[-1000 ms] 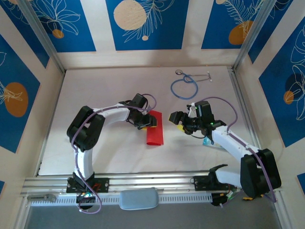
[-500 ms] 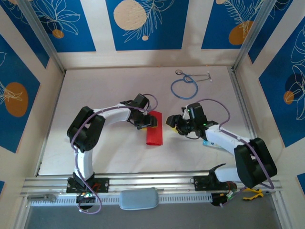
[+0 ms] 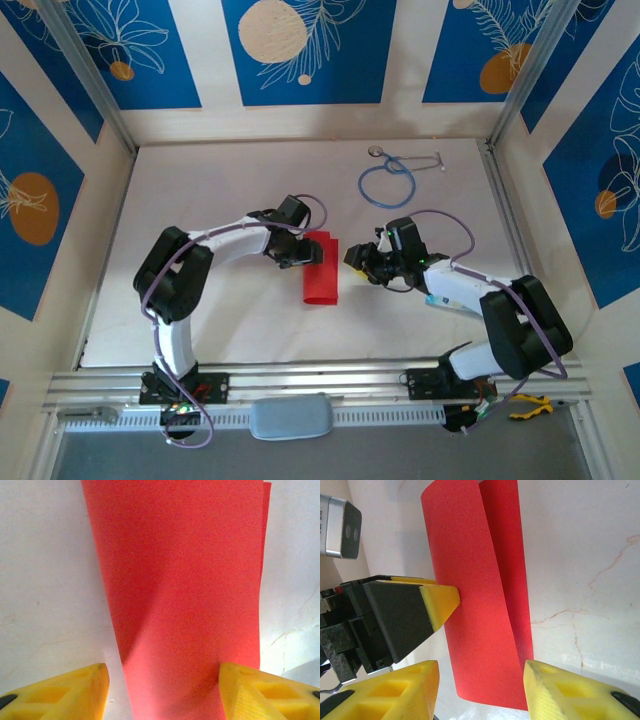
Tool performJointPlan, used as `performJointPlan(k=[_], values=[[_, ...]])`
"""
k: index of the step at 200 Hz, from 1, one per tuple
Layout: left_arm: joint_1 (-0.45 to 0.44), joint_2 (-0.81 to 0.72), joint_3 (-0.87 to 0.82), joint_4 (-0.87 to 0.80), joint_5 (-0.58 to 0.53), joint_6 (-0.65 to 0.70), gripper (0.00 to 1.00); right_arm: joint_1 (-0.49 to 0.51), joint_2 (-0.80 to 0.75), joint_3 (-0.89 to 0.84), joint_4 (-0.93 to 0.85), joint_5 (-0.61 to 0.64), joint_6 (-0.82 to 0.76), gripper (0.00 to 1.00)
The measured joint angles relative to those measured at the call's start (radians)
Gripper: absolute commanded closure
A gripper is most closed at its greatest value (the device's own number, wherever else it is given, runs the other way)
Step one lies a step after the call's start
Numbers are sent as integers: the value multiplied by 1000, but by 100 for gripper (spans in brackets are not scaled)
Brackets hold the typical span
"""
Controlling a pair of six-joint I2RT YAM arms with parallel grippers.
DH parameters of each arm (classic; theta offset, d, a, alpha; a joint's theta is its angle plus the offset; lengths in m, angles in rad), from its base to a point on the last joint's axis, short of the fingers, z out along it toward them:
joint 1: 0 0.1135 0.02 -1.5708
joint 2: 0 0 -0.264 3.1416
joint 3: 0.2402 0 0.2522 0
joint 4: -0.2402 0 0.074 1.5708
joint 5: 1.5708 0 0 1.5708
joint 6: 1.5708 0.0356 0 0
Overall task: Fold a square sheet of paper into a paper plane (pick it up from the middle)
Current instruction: First fold the square sheet of paper in half at the center of the table, then hold the square sheet of paper at the center of the table.
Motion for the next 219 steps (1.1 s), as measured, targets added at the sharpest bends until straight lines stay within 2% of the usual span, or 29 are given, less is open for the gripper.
performJointPlan(k=[57,99,155,181,219], values=[[0,21,3,-11,20,40,39,3,22,0,19,-11,4,58],[3,30,17,-26,37,60,38,14,87,4,63,-49,18,78],[3,31,19,-28,47,67,37,58,221,88,77,-69,22,84],[3,33,19,-28,50,67,37,75,272,139,78,-67,17,89],[3,33,20,-28,61,66,37,85,346,188,68,-51,-2,91]])
